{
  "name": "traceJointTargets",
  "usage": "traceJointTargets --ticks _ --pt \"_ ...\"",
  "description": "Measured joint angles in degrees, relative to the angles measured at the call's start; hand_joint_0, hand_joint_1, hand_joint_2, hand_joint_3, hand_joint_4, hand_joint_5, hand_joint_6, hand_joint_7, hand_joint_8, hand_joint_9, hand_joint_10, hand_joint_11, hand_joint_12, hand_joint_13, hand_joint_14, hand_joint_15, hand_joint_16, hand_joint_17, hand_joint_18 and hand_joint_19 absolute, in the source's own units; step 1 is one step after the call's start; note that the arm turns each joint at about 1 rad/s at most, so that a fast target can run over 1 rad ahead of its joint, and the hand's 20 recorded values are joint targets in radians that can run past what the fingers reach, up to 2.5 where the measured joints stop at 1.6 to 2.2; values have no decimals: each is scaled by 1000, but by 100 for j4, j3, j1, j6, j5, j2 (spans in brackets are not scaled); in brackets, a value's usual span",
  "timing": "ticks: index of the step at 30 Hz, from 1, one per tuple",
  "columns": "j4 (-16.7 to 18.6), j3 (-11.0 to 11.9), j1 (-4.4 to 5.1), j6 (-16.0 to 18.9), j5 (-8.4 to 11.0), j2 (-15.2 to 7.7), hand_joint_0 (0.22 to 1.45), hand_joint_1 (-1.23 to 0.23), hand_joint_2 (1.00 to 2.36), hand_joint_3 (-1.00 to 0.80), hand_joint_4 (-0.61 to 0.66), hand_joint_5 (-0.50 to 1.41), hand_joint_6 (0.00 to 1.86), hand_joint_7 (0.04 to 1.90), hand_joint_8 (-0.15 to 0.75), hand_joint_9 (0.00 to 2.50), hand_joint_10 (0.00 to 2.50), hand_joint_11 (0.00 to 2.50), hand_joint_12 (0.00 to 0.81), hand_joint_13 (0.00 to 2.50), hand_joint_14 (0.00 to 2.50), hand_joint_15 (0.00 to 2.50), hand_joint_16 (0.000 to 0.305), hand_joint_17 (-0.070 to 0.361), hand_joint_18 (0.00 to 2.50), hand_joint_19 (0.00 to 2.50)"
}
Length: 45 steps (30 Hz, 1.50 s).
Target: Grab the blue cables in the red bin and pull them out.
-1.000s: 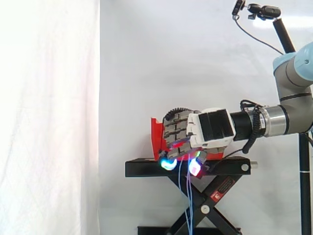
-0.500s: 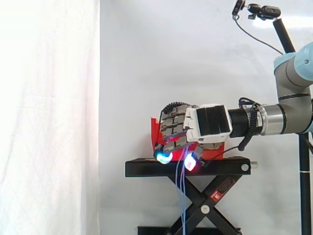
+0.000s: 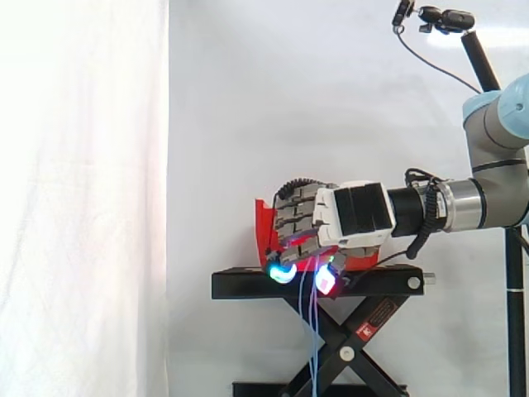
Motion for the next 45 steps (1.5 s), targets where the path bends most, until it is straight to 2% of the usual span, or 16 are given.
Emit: traceJointTargets --ticks 8,13,20,23,27,32,45 --pt "-8 -15 -22 0 0 0 793 -975 1000 -1000 59 977 4 887 235 901 25 872 328 753 22 586 43 97 562 477" --pt "-16 -17 -41 0 0 0 796 -973 1000 -1000 41 992 2 914 233 917 27 876 326 766 24 589 43 96 570 483" --pt "-22 -17 -58 0 -1 0 791 -970 1000 -1000 79 882 13 718 229 904 26 867 326 760 23 586 43 97 571 483" --pt "-29 -17 -59 0 -6 0 791 -970 1000 -1000 84 883 13 716 231 899 26 869 327 759 23 593 43 97 570 484" --pt "-40 -17 -60 0 -8 0 794 -966 1000 -1000 59 958 7 829 234 914 26 872 327 763 22 587 43 96 568 485" --pt "-63 -17 -66 0 -9 0 837 -882 1000 -1000 36 1045 7 954 223 960 25 871 319 791 23 590 41 92 584 488" --pt "-165 -18 -90 0 -29 0 877 -812 1000 -1000 30 1053 68 945 217 980 26 874 316 802 23 594 39 89 597 488"
